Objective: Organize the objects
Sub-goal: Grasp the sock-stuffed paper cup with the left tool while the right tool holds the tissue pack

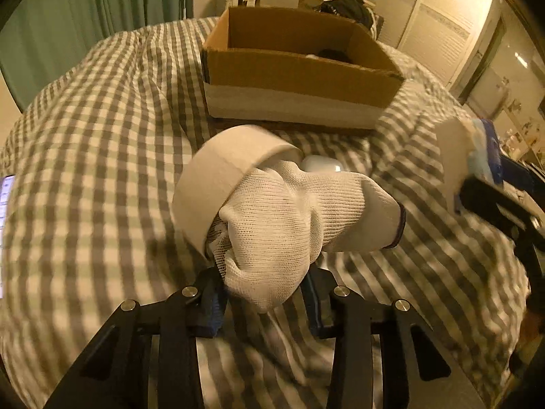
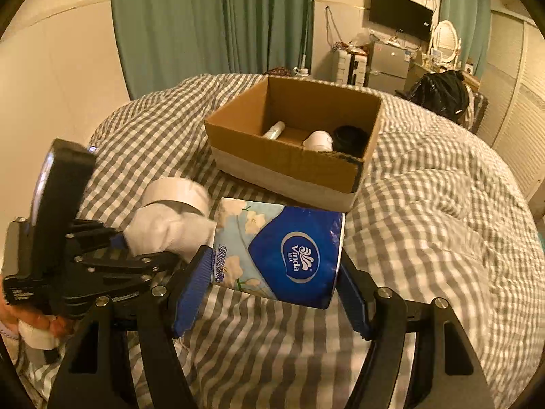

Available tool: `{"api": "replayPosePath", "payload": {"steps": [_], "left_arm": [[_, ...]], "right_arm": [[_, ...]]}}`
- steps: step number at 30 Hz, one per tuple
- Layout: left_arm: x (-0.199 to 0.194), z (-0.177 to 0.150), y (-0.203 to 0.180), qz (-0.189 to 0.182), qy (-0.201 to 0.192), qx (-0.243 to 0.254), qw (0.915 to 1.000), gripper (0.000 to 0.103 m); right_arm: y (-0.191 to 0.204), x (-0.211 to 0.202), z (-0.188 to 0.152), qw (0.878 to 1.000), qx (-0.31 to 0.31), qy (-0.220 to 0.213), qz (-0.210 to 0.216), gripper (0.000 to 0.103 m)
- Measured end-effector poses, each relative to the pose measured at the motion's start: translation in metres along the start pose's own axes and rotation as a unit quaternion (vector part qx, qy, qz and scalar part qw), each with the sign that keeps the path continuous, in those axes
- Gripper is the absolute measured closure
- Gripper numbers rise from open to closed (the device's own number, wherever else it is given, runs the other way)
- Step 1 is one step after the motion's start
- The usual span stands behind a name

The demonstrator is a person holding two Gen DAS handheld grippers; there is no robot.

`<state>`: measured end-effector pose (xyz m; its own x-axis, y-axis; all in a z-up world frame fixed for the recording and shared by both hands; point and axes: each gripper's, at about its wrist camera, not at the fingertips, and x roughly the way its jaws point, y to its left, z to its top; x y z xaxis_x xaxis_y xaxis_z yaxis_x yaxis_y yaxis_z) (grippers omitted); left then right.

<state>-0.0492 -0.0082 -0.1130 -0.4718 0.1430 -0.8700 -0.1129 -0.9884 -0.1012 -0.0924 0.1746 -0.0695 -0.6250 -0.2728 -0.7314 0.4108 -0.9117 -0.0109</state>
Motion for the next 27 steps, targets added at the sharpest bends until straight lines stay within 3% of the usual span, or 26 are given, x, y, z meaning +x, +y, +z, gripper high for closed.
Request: {"api": "replayPosePath", "payload": {"steps": [9,13,17,19,23,26,27], "left_arm": [[-0.055,-0.013,-0.005,0.002,-0.04,0.01,0.9992,0.065],[-0.063,-0.01,-0.017,-0.016,-0.046,0.042,0.9979,0.065],[-0.024,-0.012,-0.017,0.003,0.034,0.057,0.9978,0.065],[-0.023,-0.019,-0.021,-0.016,0.037,0.069,0.9968,0.065],[-0.031,-0.016,-0.018,-0.09,0.027,0.052,0.9942,0.065],[-0.033,-0.006,-0.016,-0.033,0.013,0.071,0.9969,0.065],[-0.034,-0.003,-0.017,-0.031,0.01,0.075,0.9966,0.065]], "right_arm": [[0.01,-0.047,0.006,0.999,-0.005,-0.037,-0.019,0.034],[0.013,-0.064,0.009,0.998,-0.01,-0.052,-0.02,0.034],[0.012,-0.074,0.01,0.998,-0.006,-0.059,-0.022,0.033],[0.01,-0.075,0.008,0.998,-0.004,-0.061,-0.021,0.034],[-0.001,-0.07,0.006,0.998,0.007,-0.056,-0.022,0.033],[-0.007,-0.062,0.003,0.999,0.013,-0.049,-0.017,0.033],[-0.009,-0.058,0.002,0.999,0.013,-0.044,-0.017,0.033]]}}
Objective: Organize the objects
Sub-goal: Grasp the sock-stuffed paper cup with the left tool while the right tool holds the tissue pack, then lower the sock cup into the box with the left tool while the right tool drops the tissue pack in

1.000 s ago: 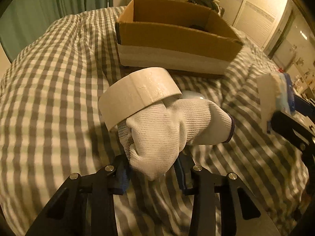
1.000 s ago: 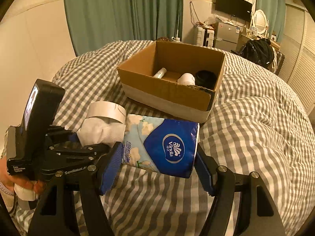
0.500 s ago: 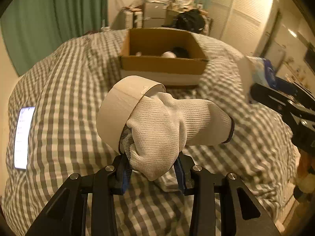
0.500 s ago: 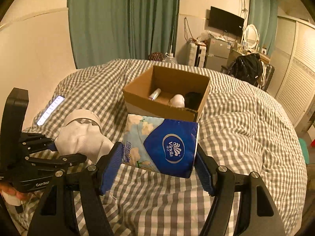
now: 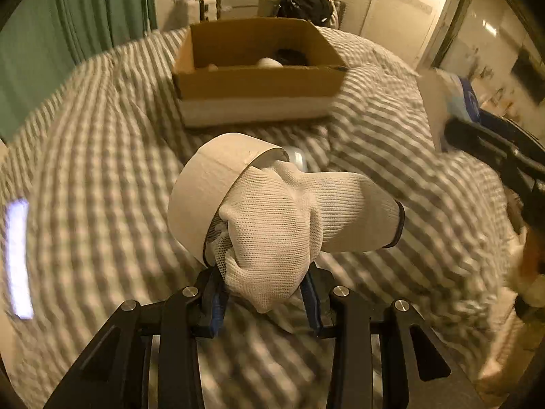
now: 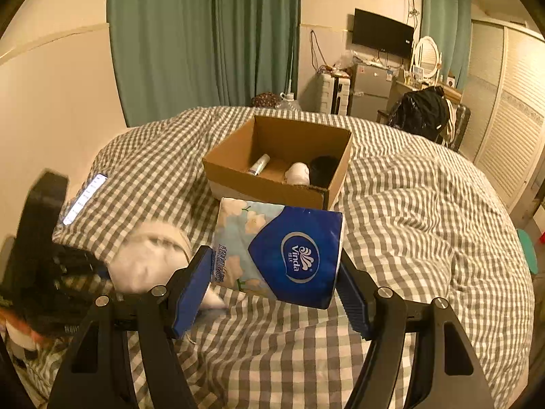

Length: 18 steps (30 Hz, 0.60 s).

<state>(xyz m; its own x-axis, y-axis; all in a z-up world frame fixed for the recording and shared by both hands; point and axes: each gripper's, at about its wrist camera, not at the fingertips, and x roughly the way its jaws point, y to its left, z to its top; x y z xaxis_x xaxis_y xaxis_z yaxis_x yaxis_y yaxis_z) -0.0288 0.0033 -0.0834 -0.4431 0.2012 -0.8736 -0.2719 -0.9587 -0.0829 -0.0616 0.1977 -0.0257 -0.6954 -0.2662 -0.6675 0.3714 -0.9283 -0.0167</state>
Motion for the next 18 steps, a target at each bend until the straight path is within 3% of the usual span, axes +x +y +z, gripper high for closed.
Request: {"api": "replayPosePath", "payload": {"steps": [3,6,13,18], "left_arm": [[0.002,0.015,0.012,-0.036,-0.003,-0.007,0.9993,0.065],[0.005,0.029,0.016,-0.011,-0.011,0.014,0.9998,0.065],[0.0,0.073,0.031,-0.013,-0.038,0.013,0.9991,0.065],[-0.014,0.117,0.033,-0.002,-0.075,0.022,0.9969,0.065]], "right_arm": [[-0.005,0.012,-0.002,1.0,0.003,0.01,0.0,0.033],[-0.01,0.023,0.002,1.0,0.004,0.015,0.003,0.033],[-0.023,0.035,0.032,1.0,-0.009,0.001,0.0,0.033],[-0.033,0.042,0.072,0.999,-0.022,-0.026,-0.01,0.033]]}}
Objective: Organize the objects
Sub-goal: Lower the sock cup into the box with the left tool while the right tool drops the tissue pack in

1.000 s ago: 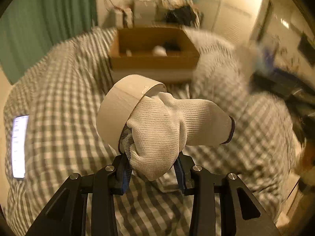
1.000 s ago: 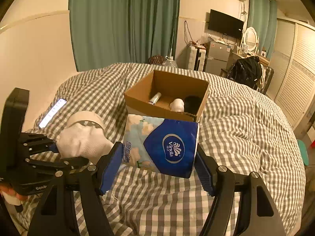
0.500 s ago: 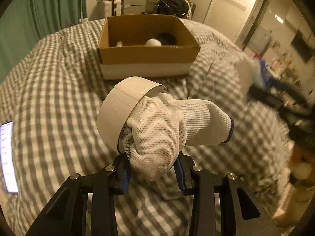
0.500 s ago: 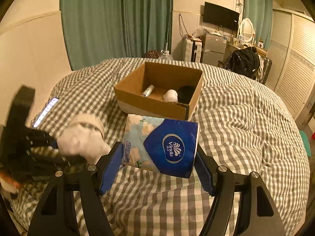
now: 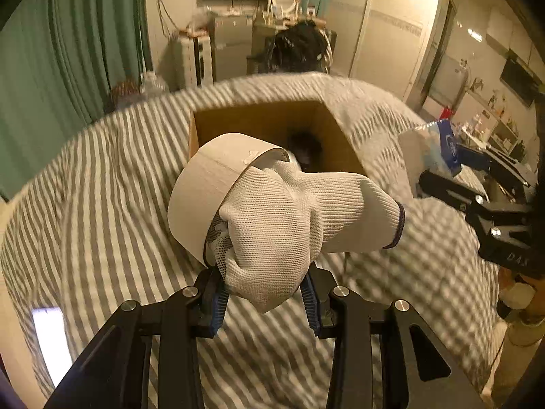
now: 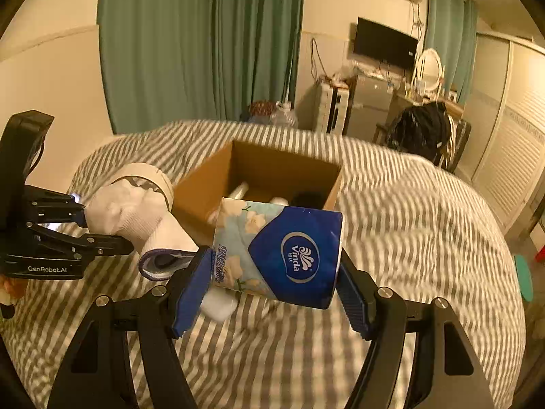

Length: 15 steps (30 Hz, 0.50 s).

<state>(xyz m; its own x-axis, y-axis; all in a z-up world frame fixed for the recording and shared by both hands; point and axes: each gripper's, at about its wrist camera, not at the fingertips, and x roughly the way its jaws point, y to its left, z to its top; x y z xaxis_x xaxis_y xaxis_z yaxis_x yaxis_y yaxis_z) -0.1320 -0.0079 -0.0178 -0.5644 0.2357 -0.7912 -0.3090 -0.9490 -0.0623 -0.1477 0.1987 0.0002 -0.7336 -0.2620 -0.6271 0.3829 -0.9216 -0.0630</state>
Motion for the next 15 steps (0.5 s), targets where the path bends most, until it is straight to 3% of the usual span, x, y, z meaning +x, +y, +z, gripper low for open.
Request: {"api": "replayPosePath", "payload": {"steps": [8,15], "left_arm": [[0.035,0.079,0.011,0.03,-0.029,0.007,0.9991,0.065],[0.097,0.112,0.021,0.053,-0.022,0.011,0.9983,0.065]], "right_arm": [[-0.022,0.04,0.063,1.0,0.003,-0.027,-0.001,0.034],[-0.036,0.099,0.098,1.0,0.011,-0.02,-0.007,0.034]]}}
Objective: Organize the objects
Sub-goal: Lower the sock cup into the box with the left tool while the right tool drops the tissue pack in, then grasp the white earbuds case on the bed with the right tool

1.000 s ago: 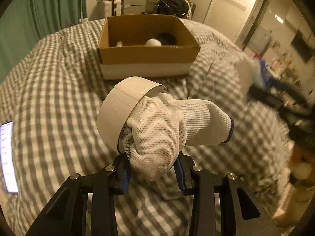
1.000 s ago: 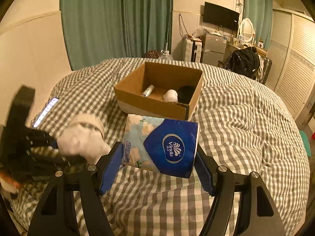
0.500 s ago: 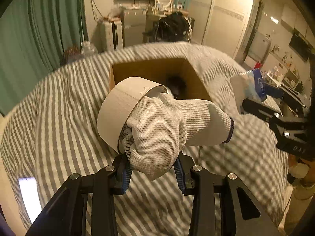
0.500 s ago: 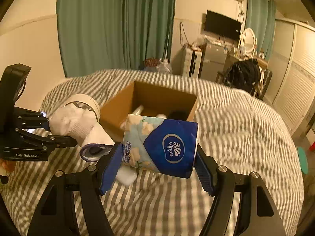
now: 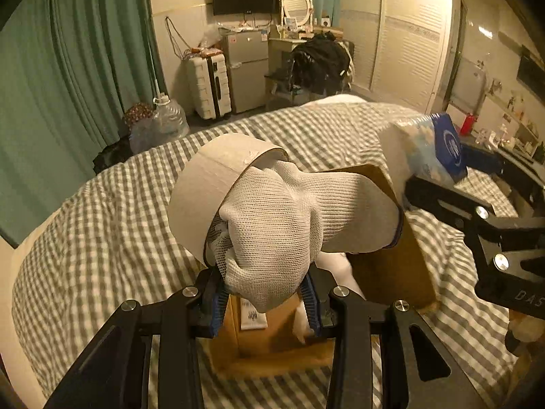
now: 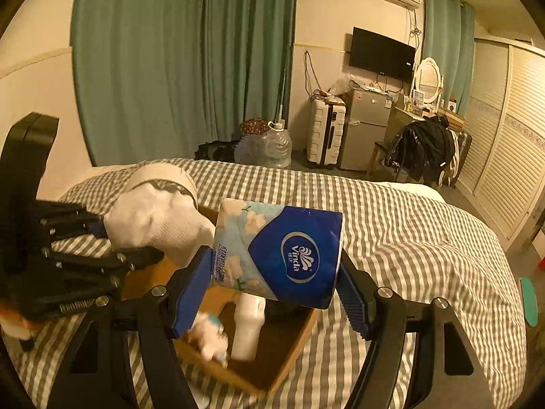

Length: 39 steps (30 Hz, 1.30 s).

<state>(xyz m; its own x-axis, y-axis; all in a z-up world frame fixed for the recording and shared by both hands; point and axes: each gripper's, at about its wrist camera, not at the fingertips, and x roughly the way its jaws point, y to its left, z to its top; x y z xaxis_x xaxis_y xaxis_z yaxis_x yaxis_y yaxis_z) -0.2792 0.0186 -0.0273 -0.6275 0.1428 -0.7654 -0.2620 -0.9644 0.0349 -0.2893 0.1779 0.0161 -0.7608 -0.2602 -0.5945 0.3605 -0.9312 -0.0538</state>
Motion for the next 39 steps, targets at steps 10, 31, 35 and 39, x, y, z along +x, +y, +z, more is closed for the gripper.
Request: {"api": "replayPosePath", "payload": {"steps": [10,31,35,39], "left_arm": [[0.068,-0.009,0.0,-0.001,0.023,0.0,0.9997,0.064],[-0.13,-0.008,0.001,0.059,-0.1,-0.014,0.9932,0.009],[-0.156,-0.023,0.008,0.084,-0.115,-0.03,0.9894,0.006],[-0.166,-0.049,0.016,0.104,-0.123,-0.048,0.9857,0.004]], "right_arm": [[-0.005,0.069,-0.016,0.999,-0.002,0.049,-0.003,0.032],[0.016,-0.107,0.033,0.997,0.004,-0.058,-0.047,0.015],[0.036,-0.139,0.029,0.996,-0.011,-0.067,-0.054,0.015],[0.054,-0.153,0.009,0.997,-0.016,-0.065,-0.044,0.015]]}}
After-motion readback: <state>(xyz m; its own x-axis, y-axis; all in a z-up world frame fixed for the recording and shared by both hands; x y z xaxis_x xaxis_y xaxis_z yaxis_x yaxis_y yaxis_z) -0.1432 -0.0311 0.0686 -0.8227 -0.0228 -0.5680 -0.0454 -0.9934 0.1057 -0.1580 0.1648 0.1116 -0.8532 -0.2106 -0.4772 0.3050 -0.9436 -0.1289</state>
